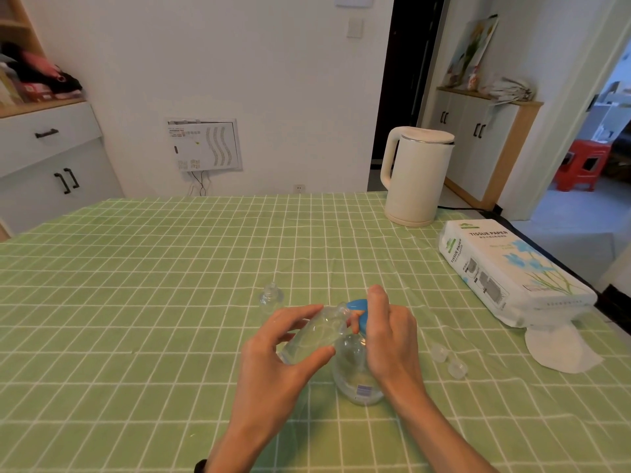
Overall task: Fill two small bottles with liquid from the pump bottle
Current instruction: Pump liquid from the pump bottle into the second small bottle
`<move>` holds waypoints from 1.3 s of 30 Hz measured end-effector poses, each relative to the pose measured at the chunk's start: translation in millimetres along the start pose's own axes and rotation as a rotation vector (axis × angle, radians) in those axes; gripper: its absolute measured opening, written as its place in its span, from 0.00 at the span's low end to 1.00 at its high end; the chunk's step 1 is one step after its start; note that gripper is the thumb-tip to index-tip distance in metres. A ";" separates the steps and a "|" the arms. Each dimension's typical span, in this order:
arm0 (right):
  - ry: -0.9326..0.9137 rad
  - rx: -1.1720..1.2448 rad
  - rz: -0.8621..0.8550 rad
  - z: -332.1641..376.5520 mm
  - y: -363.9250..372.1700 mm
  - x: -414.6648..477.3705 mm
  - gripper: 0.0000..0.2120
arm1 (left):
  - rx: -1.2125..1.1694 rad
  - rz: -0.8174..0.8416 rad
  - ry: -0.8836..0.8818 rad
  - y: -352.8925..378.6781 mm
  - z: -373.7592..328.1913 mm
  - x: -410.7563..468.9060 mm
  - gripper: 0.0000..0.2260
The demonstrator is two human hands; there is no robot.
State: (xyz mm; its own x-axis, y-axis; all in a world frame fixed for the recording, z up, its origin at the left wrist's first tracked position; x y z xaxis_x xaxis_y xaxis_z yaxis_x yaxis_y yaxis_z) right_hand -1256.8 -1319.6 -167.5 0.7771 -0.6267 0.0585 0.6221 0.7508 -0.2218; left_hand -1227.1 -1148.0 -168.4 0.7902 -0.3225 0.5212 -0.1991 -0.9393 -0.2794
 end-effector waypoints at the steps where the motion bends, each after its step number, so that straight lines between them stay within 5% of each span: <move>1: -0.003 0.001 0.002 0.1 -0.2 0.0 0.34 | 0.002 -0.003 0.000 -0.5 0.1 0.1 0.23; 10: -0.129 -0.057 -0.009 1.4 -1.7 1.9 0.26 | 0.006 0.004 0.003 1.4 1.8 0.6 0.23; 23: -0.003 -0.009 -0.025 -5.2 0.4 1.3 0.36 | -0.033 0.008 -0.027 3.7 3.9 -0.2 0.24; 39: -0.015 -0.018 -0.057 -2.4 9.2 23.3 0.34 | -0.282 0.014 -0.104 5.5 18.1 -4.6 0.23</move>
State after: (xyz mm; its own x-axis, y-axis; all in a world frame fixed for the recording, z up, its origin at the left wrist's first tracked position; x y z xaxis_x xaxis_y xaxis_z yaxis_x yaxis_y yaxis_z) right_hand -1233.1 -1327.8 -170.5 0.7421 -0.6648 0.0858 0.6634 0.7102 -0.2356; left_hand -1221.4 -1149.5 -187.0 0.8388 -0.3353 0.4290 -0.3515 -0.9352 -0.0436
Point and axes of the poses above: each hand's wrist, its own x-axis towards the middle knuckle, its own y-axis out of the palm, z = x × y, the point moved 3 cm from there along x, towards the middle knuckle, and after that the axes turned 8 degrees about y, right-handed, at the moved point
